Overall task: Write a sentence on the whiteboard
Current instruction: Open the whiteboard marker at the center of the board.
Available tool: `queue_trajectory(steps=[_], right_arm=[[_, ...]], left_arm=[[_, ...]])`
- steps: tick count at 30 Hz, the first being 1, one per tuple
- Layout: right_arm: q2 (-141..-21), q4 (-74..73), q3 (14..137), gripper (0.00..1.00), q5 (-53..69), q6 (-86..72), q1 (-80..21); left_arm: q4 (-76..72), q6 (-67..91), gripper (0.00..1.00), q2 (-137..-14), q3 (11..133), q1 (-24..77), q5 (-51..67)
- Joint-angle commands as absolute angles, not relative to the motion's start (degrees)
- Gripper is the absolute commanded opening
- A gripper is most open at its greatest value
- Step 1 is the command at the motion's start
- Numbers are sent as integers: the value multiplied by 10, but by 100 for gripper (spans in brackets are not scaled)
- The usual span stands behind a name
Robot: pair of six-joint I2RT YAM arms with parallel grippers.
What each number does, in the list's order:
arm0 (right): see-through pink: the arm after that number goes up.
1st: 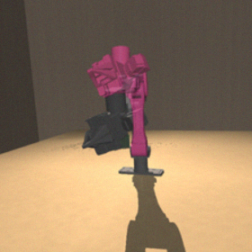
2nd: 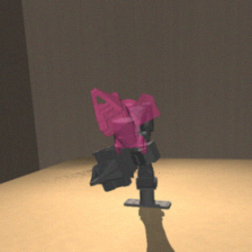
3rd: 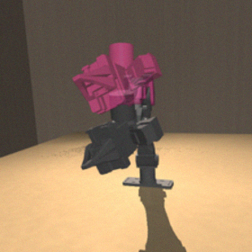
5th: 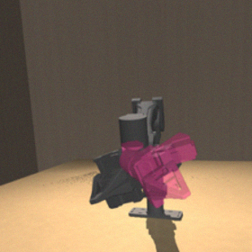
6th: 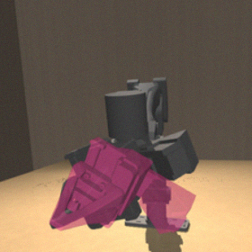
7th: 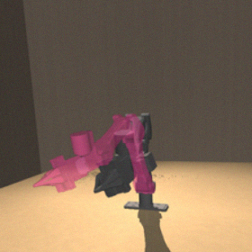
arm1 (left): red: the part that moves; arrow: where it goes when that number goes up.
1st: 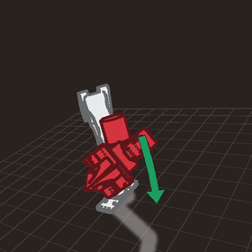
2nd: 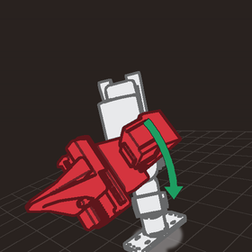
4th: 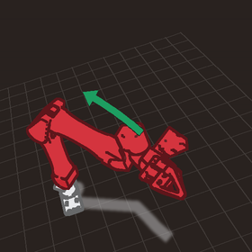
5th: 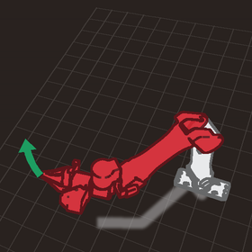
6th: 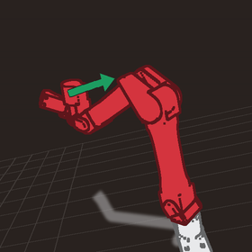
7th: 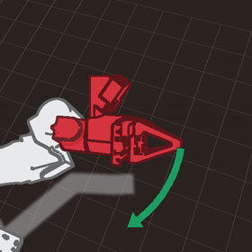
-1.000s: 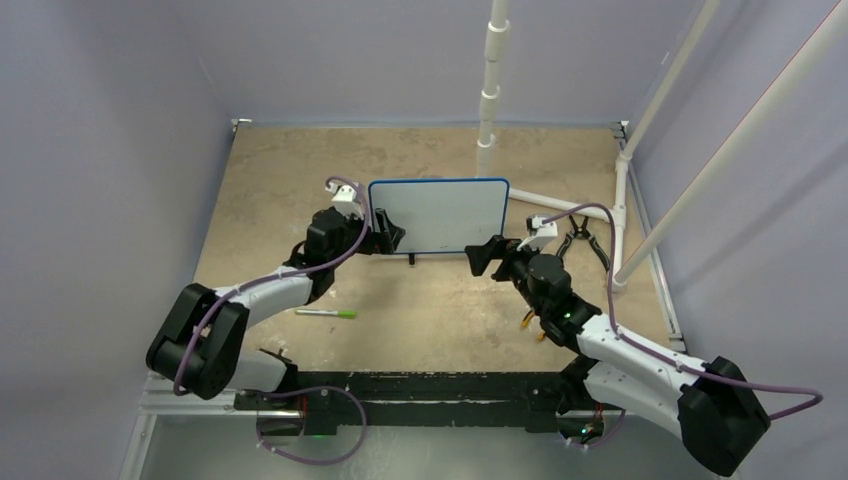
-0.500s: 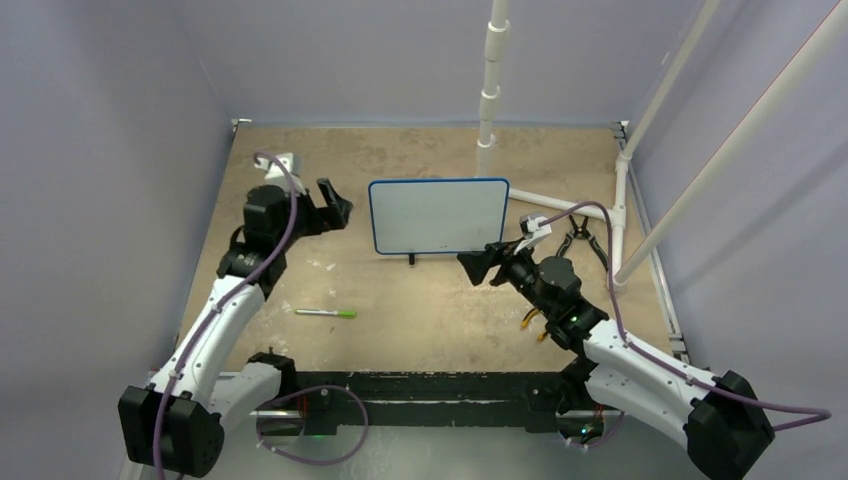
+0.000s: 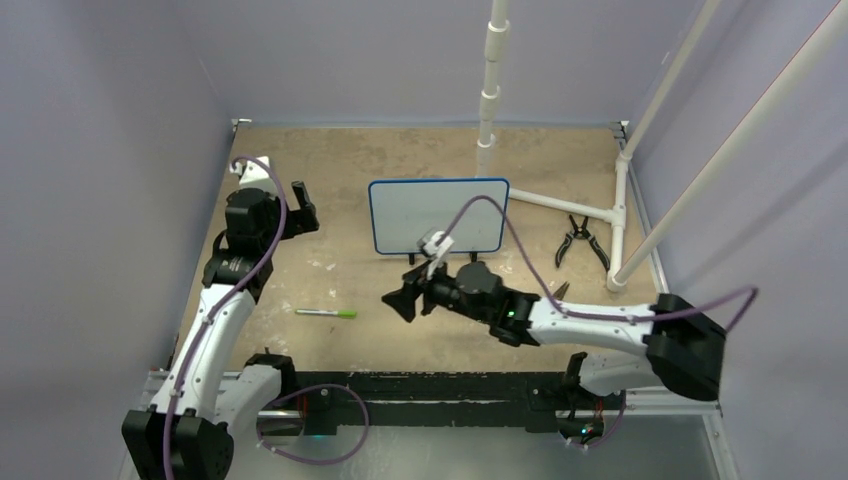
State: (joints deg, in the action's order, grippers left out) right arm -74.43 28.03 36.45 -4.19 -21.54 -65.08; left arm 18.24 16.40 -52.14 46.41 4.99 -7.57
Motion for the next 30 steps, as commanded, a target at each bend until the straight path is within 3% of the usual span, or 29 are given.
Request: queue_trajectory(steps=[1,14,30], right_arm=[[-874,289,465,63,-83,-185,-709],[-1115,167,705,56,-116,-109,-750],[-1240,72,846,38,-168,-60,-750]], left_arm=[[178,156,99,-488,460,47,-138],[175,166,99,-485,459,47,-117],[173,169,99,-484,460,48,-112]])
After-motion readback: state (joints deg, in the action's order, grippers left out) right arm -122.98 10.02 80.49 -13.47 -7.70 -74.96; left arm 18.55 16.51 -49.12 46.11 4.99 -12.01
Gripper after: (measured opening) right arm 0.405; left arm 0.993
